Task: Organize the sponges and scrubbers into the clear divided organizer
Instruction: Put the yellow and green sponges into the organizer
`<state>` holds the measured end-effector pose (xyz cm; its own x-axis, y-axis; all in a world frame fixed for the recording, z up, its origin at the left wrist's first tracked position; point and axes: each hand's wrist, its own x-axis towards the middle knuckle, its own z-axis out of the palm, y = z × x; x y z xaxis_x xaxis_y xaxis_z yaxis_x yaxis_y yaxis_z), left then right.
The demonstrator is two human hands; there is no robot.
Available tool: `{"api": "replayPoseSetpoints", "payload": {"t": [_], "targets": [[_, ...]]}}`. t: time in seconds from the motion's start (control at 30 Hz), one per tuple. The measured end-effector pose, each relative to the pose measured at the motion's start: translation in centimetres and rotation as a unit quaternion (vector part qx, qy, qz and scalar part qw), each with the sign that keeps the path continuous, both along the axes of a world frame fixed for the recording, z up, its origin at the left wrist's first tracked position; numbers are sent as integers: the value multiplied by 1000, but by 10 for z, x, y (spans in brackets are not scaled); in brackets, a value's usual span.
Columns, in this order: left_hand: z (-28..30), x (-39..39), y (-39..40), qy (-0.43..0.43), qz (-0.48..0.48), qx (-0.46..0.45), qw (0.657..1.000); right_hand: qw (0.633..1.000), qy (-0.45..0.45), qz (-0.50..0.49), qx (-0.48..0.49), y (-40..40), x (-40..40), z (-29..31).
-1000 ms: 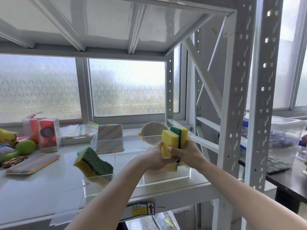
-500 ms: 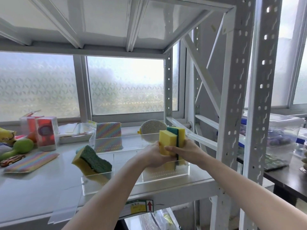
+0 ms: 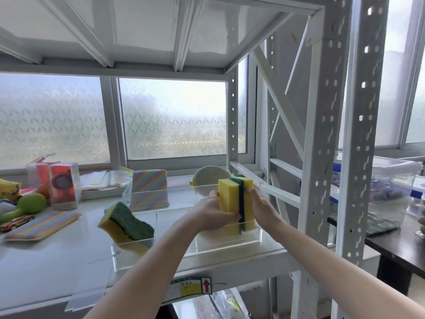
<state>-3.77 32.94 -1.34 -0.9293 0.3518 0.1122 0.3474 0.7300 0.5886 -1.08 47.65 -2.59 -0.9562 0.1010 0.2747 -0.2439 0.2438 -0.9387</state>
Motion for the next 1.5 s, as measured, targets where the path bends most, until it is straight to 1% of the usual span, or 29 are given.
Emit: {"api": "replayPoseSetpoints", "payload": {"t": [0.07,0.23,0.37,0.67,0.77,0.87,0.97,1.03,1.13,1.23,1.3,1.4,1.5], "targets": [[1,0,-1,-3,0,0,1000,1000,0,-16,13,-2,-3,-6],[0,1,3,8,-11,-38,999,1000,8,-24,-9,3,-2,-10],[1,4,4,19,-16,-52,998,999,-15,-32,-18,6,3,-11],[8,14,-5,46,-18,-41,998,998,-35,-42,-24,2,16,1],[11,14,-8,48,-2,-49,998,998,-17,-51,-14,-4,26,13],[17,14,-13,43,13,-57,997,995,41,-82,31,-15,34,31],[32,21,-24,60,25,-55,996,985,108,-104,82,-26,37,55],[47,28,-40,90,21,-30,995,979,148,-92,104,-41,36,74],[69,37,-75,110,26,14,993,973,177,-63,136,-73,25,102],[84,39,-129,114,72,29,990,968,166,-16,185,-120,10,123],[90,39,-173,117,120,24,986,961,154,21,229,-157,2,132],[85,37,-240,106,204,7,973,944,137,66,293,-217,-11,132],[67,32,-294,83,252,-6,964,918,115,95,367,-270,-30,119]]}}
